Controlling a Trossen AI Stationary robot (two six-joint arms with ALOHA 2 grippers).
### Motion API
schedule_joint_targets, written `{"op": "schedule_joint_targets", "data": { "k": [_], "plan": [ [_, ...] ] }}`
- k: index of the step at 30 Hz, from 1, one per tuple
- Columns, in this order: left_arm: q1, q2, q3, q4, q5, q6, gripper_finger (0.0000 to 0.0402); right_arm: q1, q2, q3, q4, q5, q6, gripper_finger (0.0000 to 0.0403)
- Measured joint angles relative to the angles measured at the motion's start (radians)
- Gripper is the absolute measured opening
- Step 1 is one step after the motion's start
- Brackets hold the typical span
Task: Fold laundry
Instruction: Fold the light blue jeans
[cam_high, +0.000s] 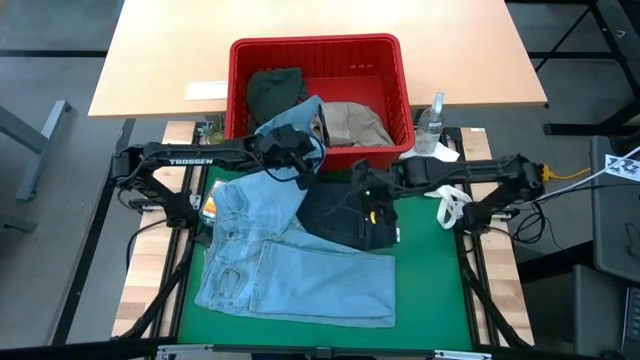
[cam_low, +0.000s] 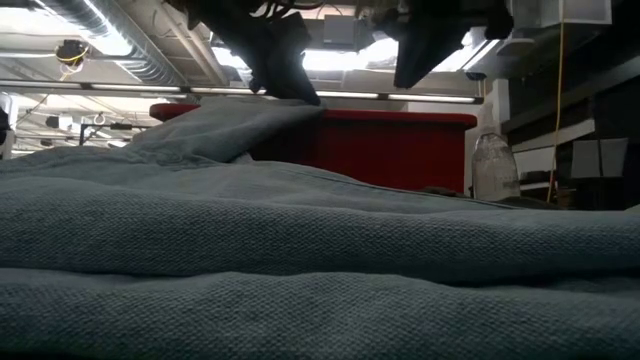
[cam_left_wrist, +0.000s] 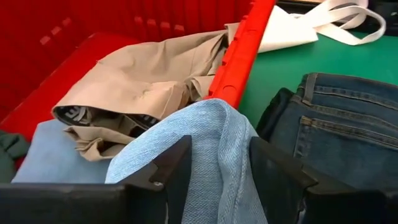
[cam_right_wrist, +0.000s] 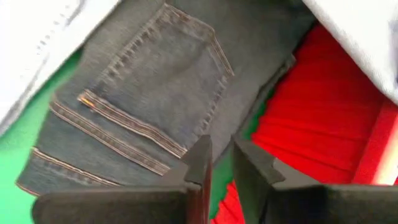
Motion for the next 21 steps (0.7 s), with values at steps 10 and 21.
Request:
{"op": "schedule_joint_targets", "data": {
  "k": [10, 21],
  "plan": [
    [-0.028, 0.001, 0.0, -0.007, 0.045, -0.001, 0.0103, -0.105, 0.0, 0.0, -0.002, -0.002, -0.138, 0.006],
    [-0.031, 0.001, 0.0, -0.004, 0.049, -0.002, 0.0072, -0.166, 0.0, 0.0, -0.001, 0.038, -0.263, 0.006]
  ]
}}
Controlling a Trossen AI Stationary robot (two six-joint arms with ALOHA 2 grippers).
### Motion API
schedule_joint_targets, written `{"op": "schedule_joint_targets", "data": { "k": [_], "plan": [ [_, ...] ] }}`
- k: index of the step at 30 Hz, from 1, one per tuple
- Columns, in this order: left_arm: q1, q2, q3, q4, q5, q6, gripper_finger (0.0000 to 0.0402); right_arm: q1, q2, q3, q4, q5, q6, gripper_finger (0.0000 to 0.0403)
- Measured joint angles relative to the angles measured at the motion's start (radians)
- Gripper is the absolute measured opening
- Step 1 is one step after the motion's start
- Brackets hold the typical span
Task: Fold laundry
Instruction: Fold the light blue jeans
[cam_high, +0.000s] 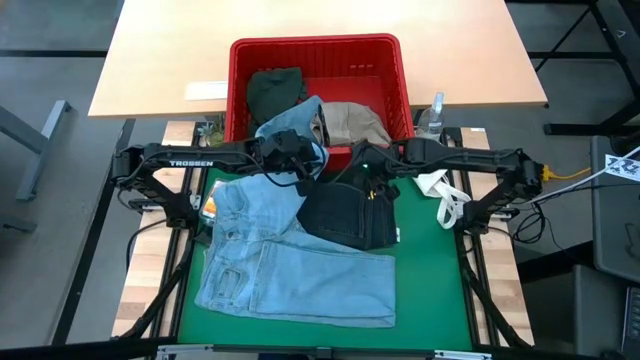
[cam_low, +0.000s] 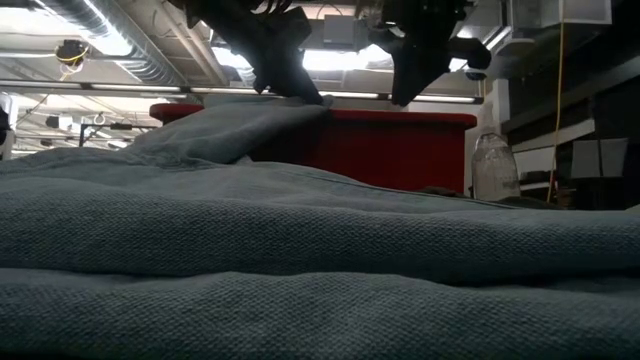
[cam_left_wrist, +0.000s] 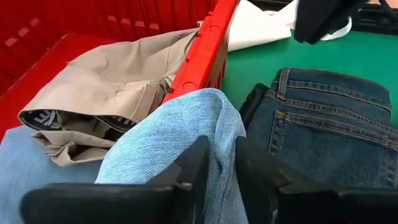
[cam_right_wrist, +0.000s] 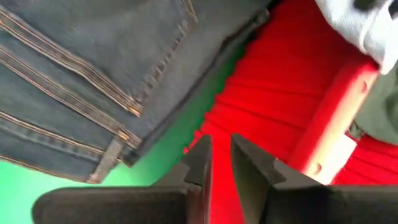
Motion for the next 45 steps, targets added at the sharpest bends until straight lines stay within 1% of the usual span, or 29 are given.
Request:
{"op": "schedule_joint_targets", "data": {
  "k": [2, 4, 6, 10, 13, 16, 18, 22, 24, 30, 38, 43, 45],
  "plan": [
    [0.0, 0.0, 0.0, 0.001, 0.0, -0.009, 0.0053, 0.0, 0.0, 0.0, 0.0, 0.026, -0.01, 0.006],
    [0.0, 0.0, 0.0, 0.007, 0.001, -0.035, 0.0026, 0.002, 0.0, 0.0, 0.0, 0.05, -0.02, 0.006],
    [-0.002, -0.003, 0.0, 0.018, 0.008, -0.054, 0.0009, 0.002, 0.0, 0.0, -0.001, 0.053, -0.008, 0.006],
    [-0.004, -0.009, 0.0, 0.067, 0.072, -0.024, 0.0006, 0.003, 0.0, 0.0, -0.003, 0.052, 0.056, 0.006],
    [-0.013, -0.014, 0.0, 0.1, 0.128, 0.017, 0.0004, 0.003, 0.0, 0.0, -0.002, 0.054, 0.06, 0.006],
    [-0.025, -0.027, -0.001, 0.101, 0.136, 0.072, 0.0003, 0.003, 0.0, 0.0, -0.002, 0.06, 0.057, 0.006],
    [-0.032, -0.042, -0.001, 0.089, 0.145, 0.077, 0.0002, 0.003, -0.001, -0.001, -0.002, 0.094, 0.045, 0.006],
    [-0.051, -0.071, -0.001, 0.073, 0.191, 0.079, 0.0002, 0.003, -0.031, -0.002, 0.015, 0.198, -0.001, 0.006],
    [-0.062, -0.088, -0.001, 0.073, 0.208, 0.081, 0.0002, 0.003, -0.057, -0.002, 0.048, 0.22, -0.02, 0.006],
    [-0.086, -0.146, -0.001, 0.048, 0.212, 0.124, 0.0001, 0.003, -0.099, -0.002, 0.178, 0.215, -0.069, 0.006],
    [-0.093, -0.215, -0.001, 0.035, 0.212, 0.131, 0.0001, 0.003, -0.098, -0.002, 0.323, 0.209, -0.075, 0.006],
    [-0.093, -0.258, -0.001, 0.036, 0.211, 0.131, 0.0, 0.003, -0.097, -0.002, 0.354, 0.208, -0.076, 0.0061],
    [-0.093, -0.27, -0.001, 0.034, 0.211, 0.131, 0.0, 0.003, -0.097, -0.002, 0.363, 0.208, -0.076, 0.0068]
  ]
}}
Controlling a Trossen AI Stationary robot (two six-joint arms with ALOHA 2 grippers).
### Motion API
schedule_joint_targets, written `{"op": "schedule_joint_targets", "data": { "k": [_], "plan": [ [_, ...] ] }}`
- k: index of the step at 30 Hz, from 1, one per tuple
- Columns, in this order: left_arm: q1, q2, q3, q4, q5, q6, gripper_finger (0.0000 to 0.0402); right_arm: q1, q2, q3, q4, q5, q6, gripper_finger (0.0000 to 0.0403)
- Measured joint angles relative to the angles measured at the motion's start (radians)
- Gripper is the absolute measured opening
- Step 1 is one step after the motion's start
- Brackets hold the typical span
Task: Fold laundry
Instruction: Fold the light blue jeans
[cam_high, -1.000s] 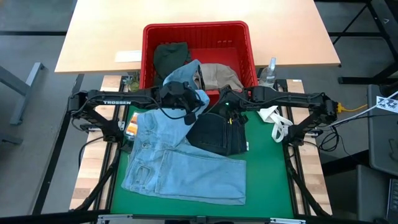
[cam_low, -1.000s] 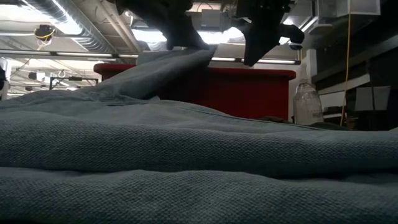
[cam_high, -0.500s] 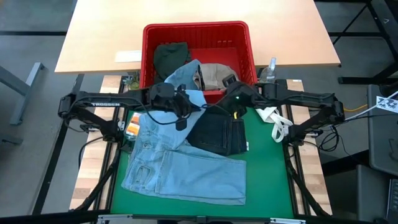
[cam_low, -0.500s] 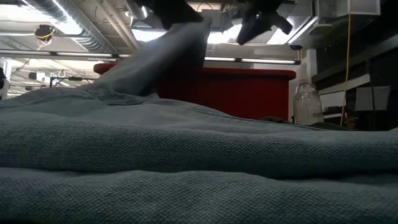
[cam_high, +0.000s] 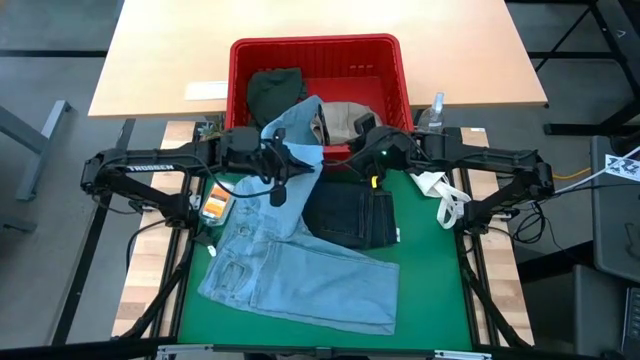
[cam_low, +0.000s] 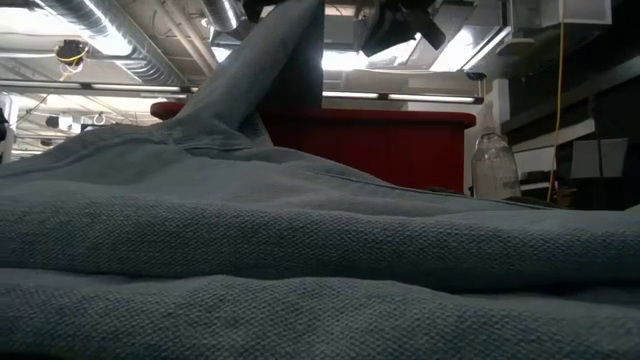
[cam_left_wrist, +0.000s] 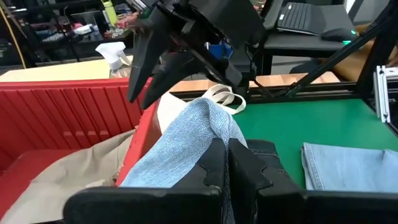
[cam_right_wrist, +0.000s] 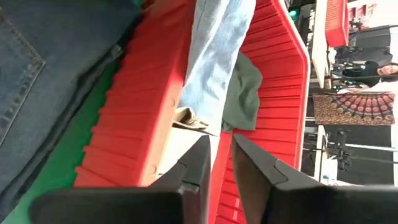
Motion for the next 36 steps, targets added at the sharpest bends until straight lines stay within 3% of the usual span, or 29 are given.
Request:
{"op": "schedule_joint_targets", "data": {
  "k": [10, 15, 23, 36],
  "plan": [
    [0.0, -0.001, 0.0, -0.039, -0.001, 0.0, 0.0, -0.001, 0.026, 0.0, 0.073, -0.107, 0.024, 0.0207],
    [-0.014, -0.001, 0.0, -0.033, -0.004, 0.0, 0.0, -0.029, 0.108, 0.0, 0.138, -0.158, 0.029, 0.0243],
    [-0.023, -0.001, 0.0, -0.044, -0.004, 0.001, 0.0, -0.101, 0.201, 0.0, 0.209, -0.175, 0.029, 0.0243],
    [-0.034, -0.001, 0.0, -0.041, -0.003, 0.053, 0.0, -0.183, 0.213, 0.0, 0.294, -0.419, 0.038, 0.0195]
  ]
}}
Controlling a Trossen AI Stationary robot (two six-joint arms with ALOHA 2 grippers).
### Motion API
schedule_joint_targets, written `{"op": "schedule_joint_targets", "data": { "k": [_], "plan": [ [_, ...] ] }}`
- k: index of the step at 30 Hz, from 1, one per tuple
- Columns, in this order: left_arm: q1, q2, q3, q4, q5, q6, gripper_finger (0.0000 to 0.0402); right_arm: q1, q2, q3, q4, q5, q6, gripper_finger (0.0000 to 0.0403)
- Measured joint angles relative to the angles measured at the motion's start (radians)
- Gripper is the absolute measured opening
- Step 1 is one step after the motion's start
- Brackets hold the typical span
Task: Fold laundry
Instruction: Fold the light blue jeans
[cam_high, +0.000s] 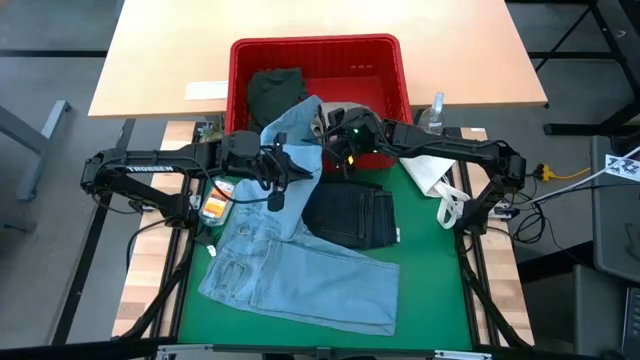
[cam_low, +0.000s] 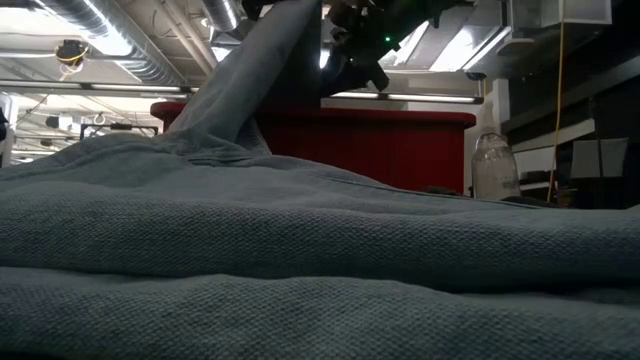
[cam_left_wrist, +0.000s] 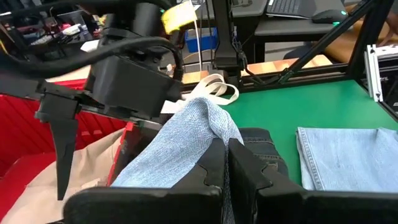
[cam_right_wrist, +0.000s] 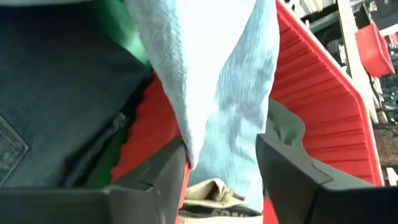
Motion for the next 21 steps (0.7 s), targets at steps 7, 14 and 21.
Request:
{"op": "schedule_joint_targets", "data": {
  "k": [7, 14, 21],
  "plan": [
    [-0.014, 0.001, 0.0, 0.013, 0.001, 0.0, 0.0, -0.001, 0.049, 0.0, 0.025, -0.006, 0.0, 0.0162],
    [-0.041, 0.001, 0.0, 0.021, 0.002, 0.037, 0.0, 0.0, 0.057, 0.001, 0.041, 0.012, -0.008, 0.0135],
    [-0.043, 0.001, 0.0, 0.022, -0.007, 0.102, 0.0, 0.0, 0.055, 0.001, 0.009, 0.097, -0.012, 0.0051]
  ]
}}
